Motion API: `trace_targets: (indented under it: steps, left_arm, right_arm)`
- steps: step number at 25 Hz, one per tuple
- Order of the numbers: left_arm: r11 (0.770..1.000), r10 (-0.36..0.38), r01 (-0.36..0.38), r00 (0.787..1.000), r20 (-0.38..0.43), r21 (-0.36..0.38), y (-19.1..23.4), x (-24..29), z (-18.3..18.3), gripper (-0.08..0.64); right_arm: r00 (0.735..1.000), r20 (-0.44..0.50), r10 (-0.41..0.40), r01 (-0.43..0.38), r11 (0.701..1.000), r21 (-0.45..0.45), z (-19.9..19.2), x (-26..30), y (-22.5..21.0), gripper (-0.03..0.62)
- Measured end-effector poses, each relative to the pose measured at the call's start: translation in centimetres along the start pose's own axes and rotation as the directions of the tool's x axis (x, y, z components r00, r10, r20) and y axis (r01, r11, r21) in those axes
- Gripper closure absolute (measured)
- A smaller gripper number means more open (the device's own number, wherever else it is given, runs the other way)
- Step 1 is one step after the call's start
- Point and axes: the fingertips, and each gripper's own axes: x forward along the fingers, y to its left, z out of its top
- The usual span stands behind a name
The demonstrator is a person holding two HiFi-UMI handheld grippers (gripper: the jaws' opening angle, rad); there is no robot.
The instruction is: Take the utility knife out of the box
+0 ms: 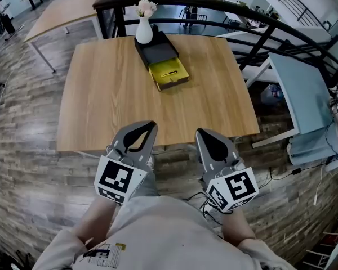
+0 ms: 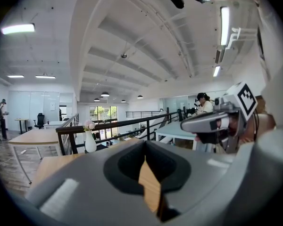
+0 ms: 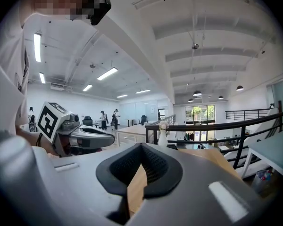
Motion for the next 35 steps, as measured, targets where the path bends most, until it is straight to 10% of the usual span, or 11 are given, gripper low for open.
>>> trace_targets:
  steps: [21, 35]
  left_arm:
    - [0.995, -0.101, 0.101, 0.995, -0.026, -0.011, 18.1, 12.3, 0.5, 0.558]
    - [0.996, -0.081, 0.08, 0.995, -0.054, -0.024, 19.2, 14.8, 0.1, 0.558]
  right_arm:
    - [0.994, -0.047, -0.095, 0.093, 0.995, -0.029, 4.4, 20.6, -6.0, 0.592]
    - [0.995, -0.07, -0.073, 0.071, 0.997, -0.03, 4.1, 22.5, -8.7, 0.592]
